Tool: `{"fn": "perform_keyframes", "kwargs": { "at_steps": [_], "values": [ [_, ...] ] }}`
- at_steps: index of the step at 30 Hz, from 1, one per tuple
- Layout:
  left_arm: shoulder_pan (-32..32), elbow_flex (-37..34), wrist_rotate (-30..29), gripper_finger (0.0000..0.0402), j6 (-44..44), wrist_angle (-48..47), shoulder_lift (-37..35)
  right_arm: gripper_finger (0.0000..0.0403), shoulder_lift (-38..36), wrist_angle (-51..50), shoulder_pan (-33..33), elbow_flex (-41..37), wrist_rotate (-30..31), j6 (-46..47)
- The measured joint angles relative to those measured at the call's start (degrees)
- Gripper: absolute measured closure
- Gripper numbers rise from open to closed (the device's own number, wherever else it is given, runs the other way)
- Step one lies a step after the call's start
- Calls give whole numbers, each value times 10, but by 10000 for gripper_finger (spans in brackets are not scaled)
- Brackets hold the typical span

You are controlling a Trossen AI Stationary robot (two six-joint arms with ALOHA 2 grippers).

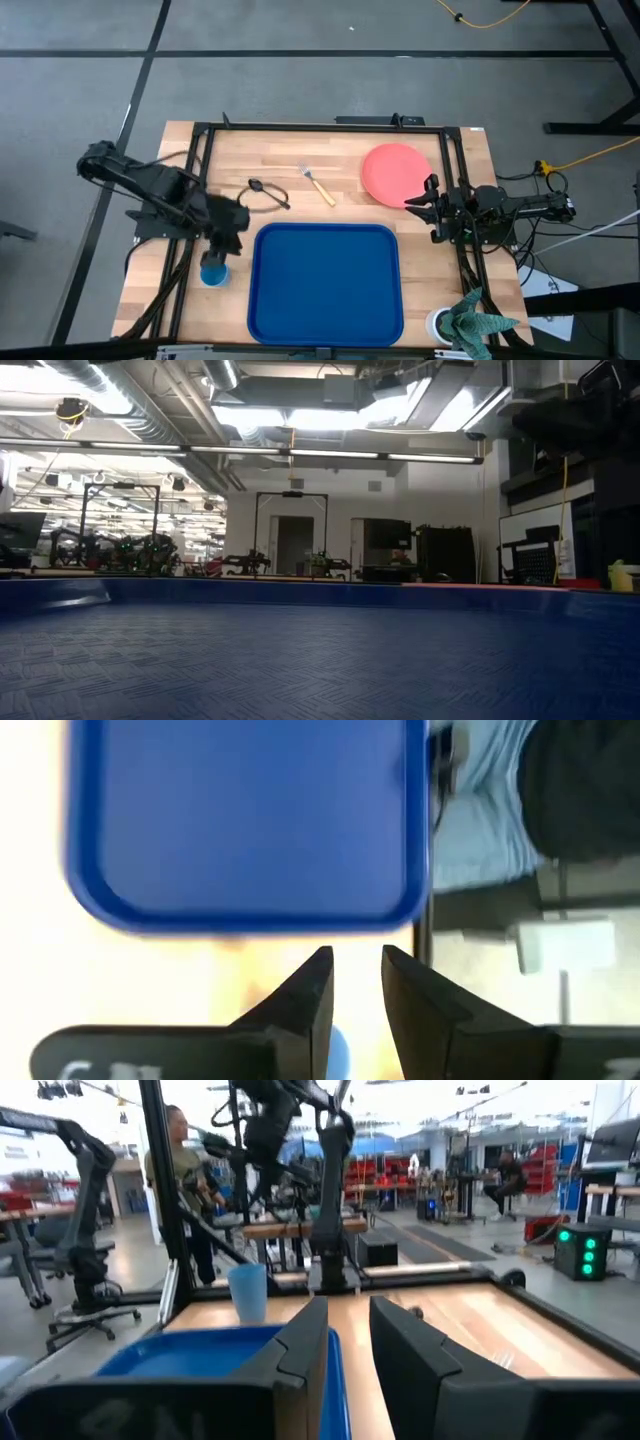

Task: Pick and place plate/cup/fork/spoon on tray
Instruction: Put the blue cup on the blue tray

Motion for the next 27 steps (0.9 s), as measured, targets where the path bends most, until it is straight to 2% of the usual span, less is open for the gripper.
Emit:
{"fn": "perform_keyframes", "kwargs": {
  "at_steps": [3, 5, 9, 12, 14, 18, 27],
  "values": [
    [-40, 1, -3, 321, -60, -42, 22, 319, 1, -13, 0, 0, 0, -1],
    [-73, 1, -32, 321, -89, -74, 34, 319, 2, -12, 0, 0, 0, -2],
    [-134, 1, -136, 321, -138, -123, 45, 319, 2, -8, 0, 0, 0, -1],
    [-171, 1, -225, 321, -178, -128, 51, 319, 2, -8, 0, 0, -1, 2],
    [-194, 0, -264, 321, -208, -128, 54, 319, 2, -7, 0, 0, -1, 2],
    [-230, 1, -277, 321, -245, -128, 61, 319, 2, -7, 0, 0, -1, 19],
    [-267, -54, -272, 321, -247, -126, 95, 319, 2, -6, 0, 0, -1, 32]
  ]
}}
